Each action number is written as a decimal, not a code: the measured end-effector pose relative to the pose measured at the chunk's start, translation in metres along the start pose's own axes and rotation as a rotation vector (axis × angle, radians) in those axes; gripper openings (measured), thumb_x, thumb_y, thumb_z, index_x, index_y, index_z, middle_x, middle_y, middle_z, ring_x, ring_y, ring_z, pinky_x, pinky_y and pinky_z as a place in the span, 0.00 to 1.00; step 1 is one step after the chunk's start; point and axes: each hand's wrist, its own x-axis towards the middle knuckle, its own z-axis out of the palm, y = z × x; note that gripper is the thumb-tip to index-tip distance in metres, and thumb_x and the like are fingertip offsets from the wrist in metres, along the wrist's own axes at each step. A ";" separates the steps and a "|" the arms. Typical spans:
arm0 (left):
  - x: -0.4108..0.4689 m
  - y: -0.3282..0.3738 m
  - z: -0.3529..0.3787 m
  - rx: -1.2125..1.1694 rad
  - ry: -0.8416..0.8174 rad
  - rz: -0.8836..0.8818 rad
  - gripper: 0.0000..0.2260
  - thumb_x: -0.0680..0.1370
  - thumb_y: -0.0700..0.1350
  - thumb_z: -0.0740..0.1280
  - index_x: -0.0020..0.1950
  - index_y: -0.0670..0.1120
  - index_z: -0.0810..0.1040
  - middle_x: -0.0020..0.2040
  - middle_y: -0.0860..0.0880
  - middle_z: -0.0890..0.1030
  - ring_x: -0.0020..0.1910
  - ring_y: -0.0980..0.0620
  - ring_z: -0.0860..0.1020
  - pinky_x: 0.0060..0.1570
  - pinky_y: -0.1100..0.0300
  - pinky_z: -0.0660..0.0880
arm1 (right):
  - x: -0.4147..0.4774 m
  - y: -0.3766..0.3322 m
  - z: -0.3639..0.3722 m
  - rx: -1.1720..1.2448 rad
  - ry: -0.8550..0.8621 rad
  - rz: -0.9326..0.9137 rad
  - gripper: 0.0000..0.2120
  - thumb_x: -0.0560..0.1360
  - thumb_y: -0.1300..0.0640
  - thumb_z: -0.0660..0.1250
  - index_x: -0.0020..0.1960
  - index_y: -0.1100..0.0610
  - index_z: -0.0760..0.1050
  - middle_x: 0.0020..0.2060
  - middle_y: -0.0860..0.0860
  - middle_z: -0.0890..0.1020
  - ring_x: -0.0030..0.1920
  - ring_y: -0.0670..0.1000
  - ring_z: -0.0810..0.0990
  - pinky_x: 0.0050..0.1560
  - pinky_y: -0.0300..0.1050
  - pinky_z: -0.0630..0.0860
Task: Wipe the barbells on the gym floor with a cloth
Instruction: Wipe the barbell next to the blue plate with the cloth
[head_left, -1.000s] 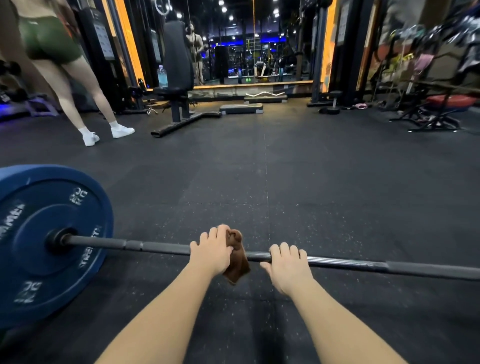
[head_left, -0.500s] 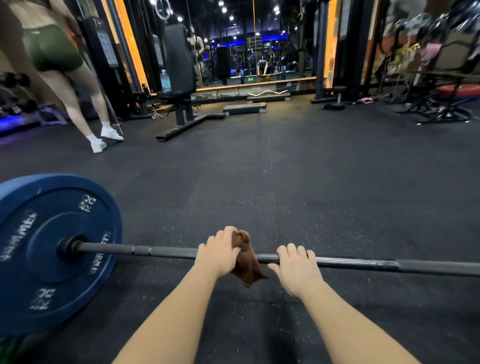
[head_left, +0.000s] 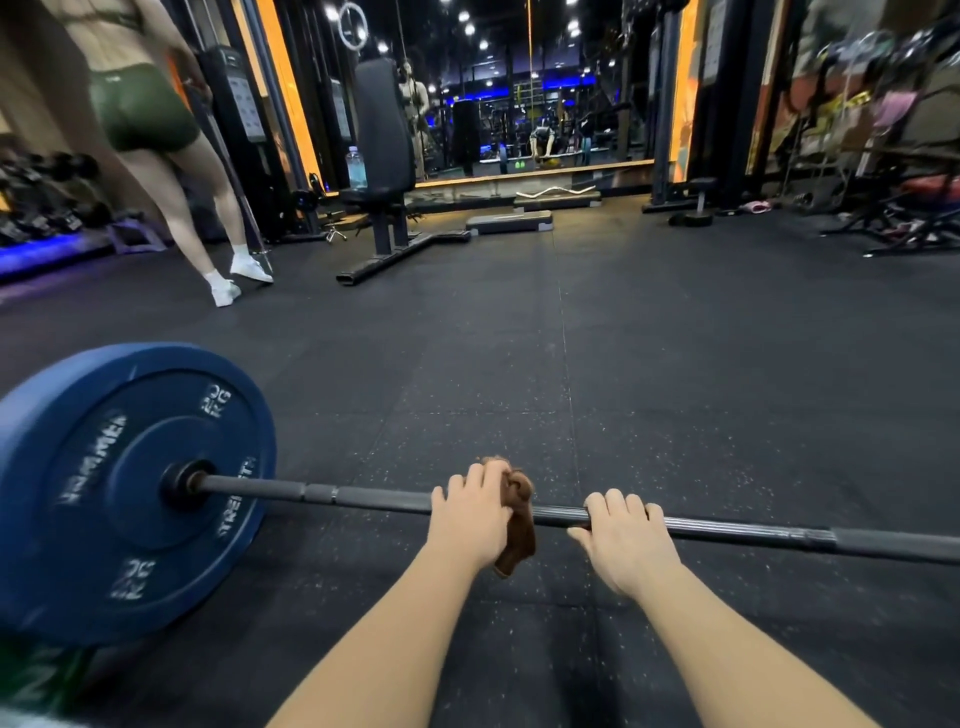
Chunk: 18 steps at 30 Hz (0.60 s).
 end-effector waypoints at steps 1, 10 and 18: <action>-0.002 0.002 0.001 0.008 0.013 0.023 0.20 0.84 0.52 0.61 0.74 0.54 0.59 0.72 0.49 0.68 0.70 0.43 0.69 0.70 0.44 0.65 | 0.000 0.000 -0.003 -0.009 -0.025 -0.006 0.22 0.84 0.37 0.50 0.66 0.51 0.67 0.61 0.50 0.73 0.61 0.55 0.73 0.61 0.52 0.67; 0.007 -0.046 -0.019 -0.048 -0.063 -0.113 0.18 0.85 0.53 0.59 0.73 0.57 0.59 0.72 0.50 0.70 0.69 0.43 0.72 0.70 0.40 0.65 | 0.002 0.000 0.003 -0.005 0.089 -0.002 0.22 0.64 0.42 0.82 0.42 0.56 0.77 0.36 0.53 0.76 0.33 0.57 0.77 0.35 0.53 0.74; 0.016 -0.050 -0.007 -0.013 -0.090 -0.070 0.20 0.85 0.51 0.59 0.76 0.53 0.59 0.73 0.46 0.68 0.69 0.40 0.69 0.70 0.43 0.65 | 0.000 0.002 0.014 -0.011 0.123 0.012 0.22 0.63 0.43 0.82 0.40 0.58 0.76 0.33 0.54 0.74 0.31 0.58 0.74 0.33 0.55 0.73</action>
